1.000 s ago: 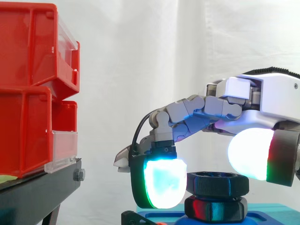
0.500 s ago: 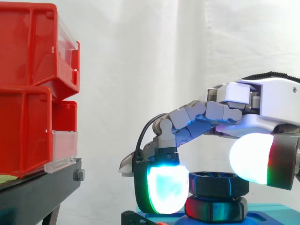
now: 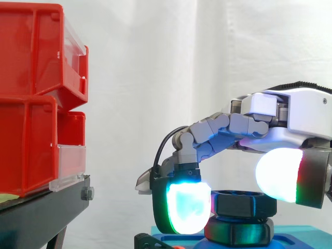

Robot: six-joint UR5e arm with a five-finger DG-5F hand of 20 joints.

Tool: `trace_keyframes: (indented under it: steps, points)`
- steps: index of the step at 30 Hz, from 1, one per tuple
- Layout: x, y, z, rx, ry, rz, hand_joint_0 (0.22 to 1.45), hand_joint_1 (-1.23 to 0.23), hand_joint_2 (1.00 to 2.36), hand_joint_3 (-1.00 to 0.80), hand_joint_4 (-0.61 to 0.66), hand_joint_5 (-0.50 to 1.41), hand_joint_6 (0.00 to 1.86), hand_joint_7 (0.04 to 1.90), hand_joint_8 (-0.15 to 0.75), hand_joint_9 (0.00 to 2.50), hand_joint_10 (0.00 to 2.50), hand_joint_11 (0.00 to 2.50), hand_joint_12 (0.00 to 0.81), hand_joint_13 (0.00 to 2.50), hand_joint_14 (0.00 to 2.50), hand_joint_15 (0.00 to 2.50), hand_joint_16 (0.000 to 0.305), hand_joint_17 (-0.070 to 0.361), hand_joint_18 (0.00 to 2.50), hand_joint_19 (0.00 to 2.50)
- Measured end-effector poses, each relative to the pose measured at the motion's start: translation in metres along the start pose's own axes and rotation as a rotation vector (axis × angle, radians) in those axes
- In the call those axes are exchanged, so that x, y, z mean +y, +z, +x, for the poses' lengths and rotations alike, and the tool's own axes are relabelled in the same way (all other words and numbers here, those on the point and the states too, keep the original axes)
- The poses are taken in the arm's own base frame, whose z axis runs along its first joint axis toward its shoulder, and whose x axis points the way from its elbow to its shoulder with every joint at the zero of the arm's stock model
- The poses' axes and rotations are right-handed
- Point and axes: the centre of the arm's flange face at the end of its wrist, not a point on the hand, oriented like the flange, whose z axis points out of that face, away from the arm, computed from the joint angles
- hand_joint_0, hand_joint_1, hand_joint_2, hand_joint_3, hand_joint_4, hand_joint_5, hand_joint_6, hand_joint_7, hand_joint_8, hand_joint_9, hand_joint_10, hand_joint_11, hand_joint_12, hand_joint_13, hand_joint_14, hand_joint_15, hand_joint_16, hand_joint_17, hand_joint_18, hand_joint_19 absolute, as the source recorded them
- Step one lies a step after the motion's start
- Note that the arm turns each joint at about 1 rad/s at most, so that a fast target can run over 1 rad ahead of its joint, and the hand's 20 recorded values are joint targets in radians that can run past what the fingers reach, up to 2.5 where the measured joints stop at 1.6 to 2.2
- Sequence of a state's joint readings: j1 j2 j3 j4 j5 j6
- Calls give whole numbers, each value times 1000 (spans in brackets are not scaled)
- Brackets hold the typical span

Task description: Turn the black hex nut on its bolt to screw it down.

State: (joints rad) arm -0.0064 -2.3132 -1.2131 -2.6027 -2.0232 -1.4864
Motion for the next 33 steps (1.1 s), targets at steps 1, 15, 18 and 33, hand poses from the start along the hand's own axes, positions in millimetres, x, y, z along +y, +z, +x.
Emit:
trace_keyframes:
  steps: [1, 15, 18, 33]
  points:
    - [-1, -1, 0, 0, -1, -1, 498, -247, 1000, -500, 236, -104, 649, 1123, 311, 620, 5, 178, 380, 615, 6, 195, 55, 123, 611, 316]
    - [-12, -8, -2, -2, -4, 7, 498, -251, 1000, -500, 233, -104, 651, 1119, 310, 622, 5, 167, 378, 617, 7, 205, 55, 123, 612, 316]
    - [-14, -10, -2, -3, -5, 9, 498, -250, 1000, -500, 235, -104, 651, 1111, 309, 622, 5, 172, 379, 617, 8, 200, 55, 123, 612, 319]
    - [-27, -23, -4, 6, -7, -11, 498, -245, 1000, -500, 238, -104, 650, 1115, 313, 626, 5, 172, 376, 616, 7, 214, 55, 123, 613, 318]
